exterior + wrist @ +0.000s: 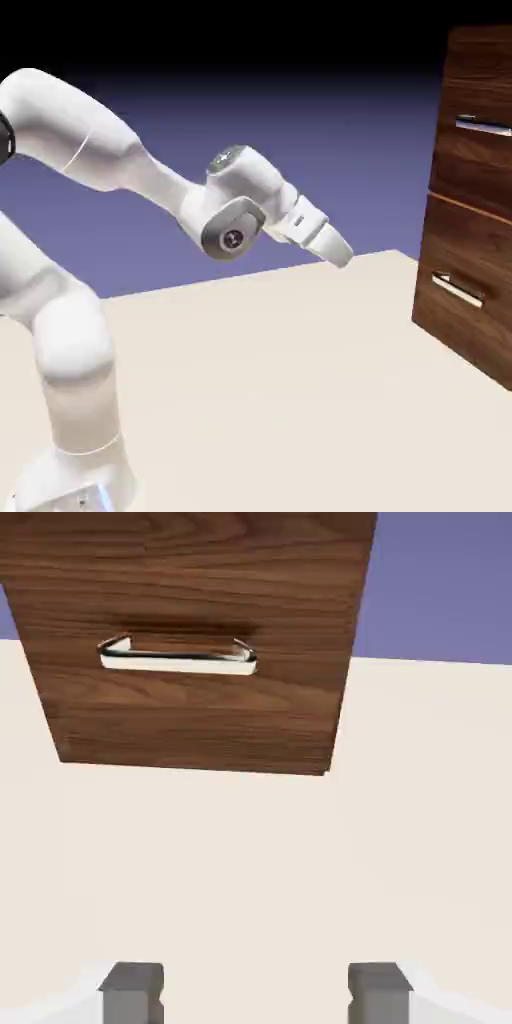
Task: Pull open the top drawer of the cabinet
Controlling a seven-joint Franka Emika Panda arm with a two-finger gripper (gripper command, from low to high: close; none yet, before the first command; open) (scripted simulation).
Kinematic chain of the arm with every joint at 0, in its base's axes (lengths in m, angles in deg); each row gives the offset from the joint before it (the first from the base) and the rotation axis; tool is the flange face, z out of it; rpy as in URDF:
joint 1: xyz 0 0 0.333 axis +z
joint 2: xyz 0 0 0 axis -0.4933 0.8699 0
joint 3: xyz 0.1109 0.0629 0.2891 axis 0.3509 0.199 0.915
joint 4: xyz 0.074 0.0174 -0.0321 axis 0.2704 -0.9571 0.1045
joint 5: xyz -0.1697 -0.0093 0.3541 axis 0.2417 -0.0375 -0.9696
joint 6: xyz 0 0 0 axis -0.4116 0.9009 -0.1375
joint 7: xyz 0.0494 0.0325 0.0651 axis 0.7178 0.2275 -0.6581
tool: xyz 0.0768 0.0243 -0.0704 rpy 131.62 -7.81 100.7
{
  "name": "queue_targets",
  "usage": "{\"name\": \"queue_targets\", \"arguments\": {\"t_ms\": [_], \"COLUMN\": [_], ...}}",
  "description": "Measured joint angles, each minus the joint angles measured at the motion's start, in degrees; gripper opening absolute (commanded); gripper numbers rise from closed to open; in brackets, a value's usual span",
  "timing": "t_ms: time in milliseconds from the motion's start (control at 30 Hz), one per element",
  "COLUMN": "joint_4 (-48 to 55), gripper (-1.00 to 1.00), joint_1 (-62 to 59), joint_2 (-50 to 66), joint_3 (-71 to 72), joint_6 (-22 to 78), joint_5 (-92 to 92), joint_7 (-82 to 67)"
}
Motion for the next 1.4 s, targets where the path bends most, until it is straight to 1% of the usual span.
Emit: {"name": "queue_targets", "arguments": {"t_ms": [1400], "joint_4": [52.8], "gripper": [0.0], "joint_1": [-87.21], "joint_2": [-5.49], "joint_3": [75.02], "joint_6": [-15.14], "joint_5": [18.36], "joint_7": [-14.8]}}
